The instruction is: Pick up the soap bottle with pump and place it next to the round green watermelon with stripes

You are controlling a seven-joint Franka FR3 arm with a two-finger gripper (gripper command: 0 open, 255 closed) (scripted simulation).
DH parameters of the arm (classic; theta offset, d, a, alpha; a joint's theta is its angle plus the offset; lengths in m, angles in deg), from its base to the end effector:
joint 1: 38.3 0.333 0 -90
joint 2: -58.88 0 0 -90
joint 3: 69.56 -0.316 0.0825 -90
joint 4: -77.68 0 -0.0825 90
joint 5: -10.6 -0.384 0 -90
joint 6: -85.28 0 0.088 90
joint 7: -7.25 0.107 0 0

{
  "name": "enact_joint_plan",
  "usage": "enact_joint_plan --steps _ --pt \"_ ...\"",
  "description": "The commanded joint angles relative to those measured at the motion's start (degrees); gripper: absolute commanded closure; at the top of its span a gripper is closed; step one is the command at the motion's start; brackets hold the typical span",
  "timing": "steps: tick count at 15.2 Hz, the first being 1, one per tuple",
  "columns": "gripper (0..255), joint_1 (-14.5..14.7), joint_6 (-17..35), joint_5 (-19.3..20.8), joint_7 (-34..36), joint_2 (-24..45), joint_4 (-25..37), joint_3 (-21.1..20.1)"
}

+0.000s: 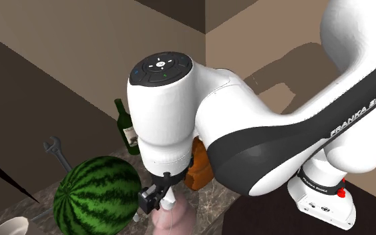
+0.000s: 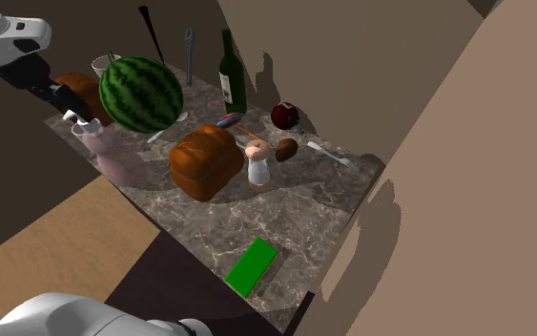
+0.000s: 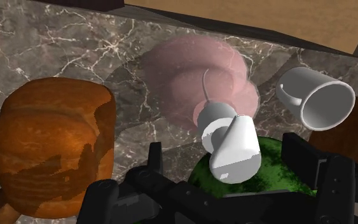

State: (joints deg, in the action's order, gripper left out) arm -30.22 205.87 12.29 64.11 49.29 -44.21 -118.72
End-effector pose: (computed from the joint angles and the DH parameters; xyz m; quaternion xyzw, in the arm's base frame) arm 0.2750 0.4490 0.4649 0.9961 0.0095 0.0873 0.0055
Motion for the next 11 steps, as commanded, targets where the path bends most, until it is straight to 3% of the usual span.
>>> enact_joint_plan --steps 1,3,11 --pt "0 0.3 -2.9 -1.2 -0.9 -1.4 2.0 0.5" --pt "0 0.6 -6.3 -2.3 -1.8 -2.8 4.4 1.2" --pt "0 0.6 -6.3 -2.3 -1.8 -2.8 4.4 1.2"
